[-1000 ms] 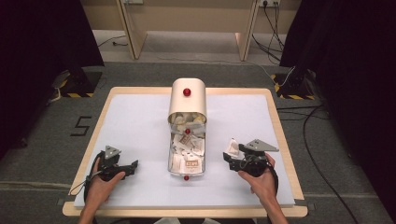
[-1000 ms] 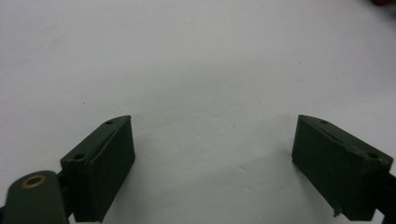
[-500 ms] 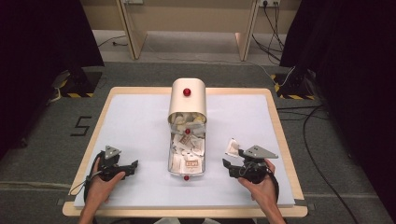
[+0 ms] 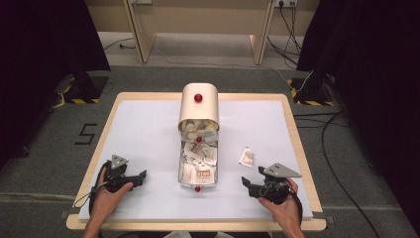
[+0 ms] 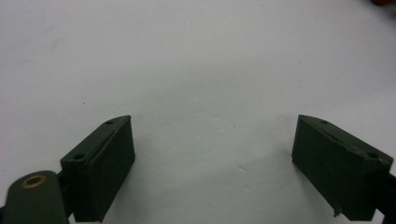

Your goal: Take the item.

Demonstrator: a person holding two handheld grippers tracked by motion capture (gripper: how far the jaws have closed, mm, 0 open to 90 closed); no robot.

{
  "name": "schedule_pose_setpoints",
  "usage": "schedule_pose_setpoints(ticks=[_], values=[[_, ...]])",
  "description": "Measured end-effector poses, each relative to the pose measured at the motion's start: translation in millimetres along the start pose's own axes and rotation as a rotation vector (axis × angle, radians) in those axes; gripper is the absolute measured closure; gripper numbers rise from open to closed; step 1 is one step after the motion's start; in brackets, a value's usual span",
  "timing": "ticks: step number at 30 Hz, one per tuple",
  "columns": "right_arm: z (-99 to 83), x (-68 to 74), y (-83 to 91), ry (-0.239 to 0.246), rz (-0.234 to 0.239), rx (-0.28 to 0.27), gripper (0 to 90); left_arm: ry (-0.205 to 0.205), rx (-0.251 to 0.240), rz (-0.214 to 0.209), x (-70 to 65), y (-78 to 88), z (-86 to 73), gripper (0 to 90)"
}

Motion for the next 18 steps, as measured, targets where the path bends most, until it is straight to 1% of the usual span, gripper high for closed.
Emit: schedule_pose_setpoints(ticks=[4, 7, 18], values=[[-5.7, 2.9, 1.5, 0.005, 0.01, 0.01, 24.9, -0.001, 0.001, -0.001, -0.1, 0.0, 0.0, 12.3], [-10.3, 7.8, 1.0, 0.013, 0.025, 0.025, 24.9, -0.001, 0.0, 0.0, 0.0, 0.0, 0.0, 12.3], [-22.3, 13.1, 1.4, 0.034, 0.033, 0.071, 24.5, 0.0, 0.0, -0.001, -0.1, 0.0, 0.0, 12.3]])
Point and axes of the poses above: each handheld gripper's, and its own axes: y roughly backward along the jaws, z roughly out of its top, x roughly to its left, the point moved 8 cm from there along -y, roughly forward along the jaws, and after that the axes turned 8 degrees about -z, right-handed, at the moved point
